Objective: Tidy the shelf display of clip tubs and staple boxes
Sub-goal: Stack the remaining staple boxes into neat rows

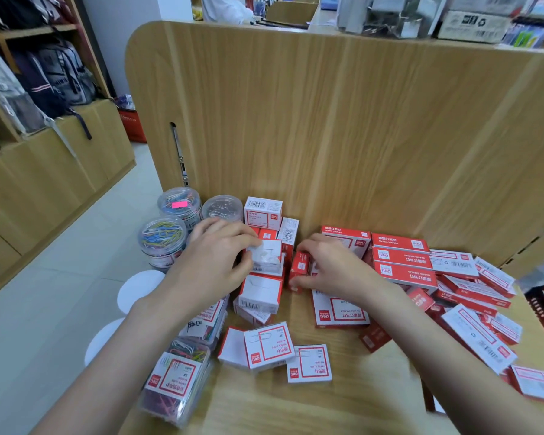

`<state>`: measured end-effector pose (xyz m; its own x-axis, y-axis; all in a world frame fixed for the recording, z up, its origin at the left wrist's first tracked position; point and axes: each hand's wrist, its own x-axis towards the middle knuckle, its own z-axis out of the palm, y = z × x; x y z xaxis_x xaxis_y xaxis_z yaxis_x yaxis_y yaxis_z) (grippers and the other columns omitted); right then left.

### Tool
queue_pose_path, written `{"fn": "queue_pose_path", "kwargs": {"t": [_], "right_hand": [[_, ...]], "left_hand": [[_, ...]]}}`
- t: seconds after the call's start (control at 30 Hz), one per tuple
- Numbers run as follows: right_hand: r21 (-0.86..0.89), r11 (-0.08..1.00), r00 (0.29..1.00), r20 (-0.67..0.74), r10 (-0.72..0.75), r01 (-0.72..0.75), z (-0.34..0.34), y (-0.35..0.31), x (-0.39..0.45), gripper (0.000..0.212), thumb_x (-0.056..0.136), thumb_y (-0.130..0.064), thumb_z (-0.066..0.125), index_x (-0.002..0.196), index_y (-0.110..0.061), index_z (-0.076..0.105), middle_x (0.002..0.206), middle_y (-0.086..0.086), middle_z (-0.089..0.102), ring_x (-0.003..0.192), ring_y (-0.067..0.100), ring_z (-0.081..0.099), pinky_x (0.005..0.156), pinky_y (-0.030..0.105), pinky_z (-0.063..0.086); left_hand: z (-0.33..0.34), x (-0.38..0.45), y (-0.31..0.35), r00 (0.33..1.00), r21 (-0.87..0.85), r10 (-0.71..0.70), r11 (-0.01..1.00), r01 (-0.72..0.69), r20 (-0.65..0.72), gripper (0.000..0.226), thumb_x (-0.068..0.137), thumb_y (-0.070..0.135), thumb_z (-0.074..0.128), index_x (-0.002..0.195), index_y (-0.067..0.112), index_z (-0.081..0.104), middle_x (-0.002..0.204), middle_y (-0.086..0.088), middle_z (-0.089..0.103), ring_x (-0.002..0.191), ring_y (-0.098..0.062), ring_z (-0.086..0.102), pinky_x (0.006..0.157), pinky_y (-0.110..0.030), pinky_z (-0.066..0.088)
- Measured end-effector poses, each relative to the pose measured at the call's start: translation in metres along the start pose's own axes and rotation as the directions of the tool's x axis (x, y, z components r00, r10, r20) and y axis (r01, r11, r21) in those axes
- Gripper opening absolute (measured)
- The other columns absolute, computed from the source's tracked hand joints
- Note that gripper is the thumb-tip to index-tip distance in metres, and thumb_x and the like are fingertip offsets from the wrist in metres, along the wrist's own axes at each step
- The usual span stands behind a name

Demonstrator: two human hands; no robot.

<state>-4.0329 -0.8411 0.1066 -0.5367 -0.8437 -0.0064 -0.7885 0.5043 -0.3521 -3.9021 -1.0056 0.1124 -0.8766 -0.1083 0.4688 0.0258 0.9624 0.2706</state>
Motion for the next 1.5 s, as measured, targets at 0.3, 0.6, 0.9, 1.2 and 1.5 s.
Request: {"fn": "queue_pose_path", "kwargs": {"t": [0.3,0.6,0.9,1.2,1.5], "right_hand": [[-0.087,0.996,0.975,-0.219,-0.03,0.011,-0.004,0.0,0.003,0.017,0.092,-0.009,0.048,0.103,-0.002,0.059,0.106,0.01,0.052,0.088,0.032,0.058,0.078,0.043,0.046],[-0.184,0.983,0.974,-0.223,-0.03,-0.012,-0.009,-0.003,0.006,0.011,0.091,-0.013,0.049,0.094,-0.006,0.058,0.092,0.007,0.051,0.081,0.03,0.057,0.068,0.038,0.046],[-0.49,0.869,0.961,0.269,0.066,0.078,-0.014,0.005,-0.05,0.096,0.067,-0.058,0.066,0.141,-0.026,0.014,0.144,0.001,0.023,0.131,0.023,0.026,0.109,0.037,0.017],[-0.556,0.825,0.976,0.217,0.024,0.103,-0.011,-0.004,-0.033,0.08,0.072,-0.051,0.063,0.133,-0.015,0.025,0.126,0.007,0.043,0.114,0.029,0.045,0.092,0.037,0.037],[-0.488,0.873,0.97,-0.202,-0.133,0.018,-0.025,0.026,-0.024,0.043,0.066,-0.015,0.066,0.108,-0.012,0.057,0.094,0.011,0.055,0.079,0.031,0.053,0.061,0.041,0.049]], "left_hand": [[0.0,0.001,0.001,1.0,0.003,-0.001,1.0,0.001,-0.02,0.039,0.082,0.032,0.036,0.092,0.019,0.071,0.097,0.011,0.065,0.092,-0.004,0.047,0.097,-0.023,0.017],[0.0,0.0,0.001,1.0,0.002,0.0,1.0,0.0,-0.027,0.039,0.082,0.031,0.036,0.092,0.018,0.071,0.096,0.011,0.065,0.091,-0.005,0.048,0.098,-0.027,0.02],[0.003,0.0,0.0,0.999,0.016,0.009,1.0,-0.008,-0.05,0.035,0.081,0.029,0.038,0.09,0.019,0.071,0.094,0.011,0.065,0.09,-0.007,0.051,0.096,-0.029,0.023],[0.001,-0.001,0.0,1.0,0.023,0.007,1.0,-0.007,-0.027,0.038,0.082,0.031,0.036,0.092,0.017,0.071,0.097,0.011,0.065,0.092,-0.007,0.049,0.096,-0.027,0.021],[0.001,0.0,0.001,0.999,0.021,-0.004,1.0,0.005,-0.033,0.037,0.082,0.031,0.036,0.092,0.019,0.071,0.096,0.013,0.064,0.092,-0.005,0.049,0.097,-0.026,0.021]]}}
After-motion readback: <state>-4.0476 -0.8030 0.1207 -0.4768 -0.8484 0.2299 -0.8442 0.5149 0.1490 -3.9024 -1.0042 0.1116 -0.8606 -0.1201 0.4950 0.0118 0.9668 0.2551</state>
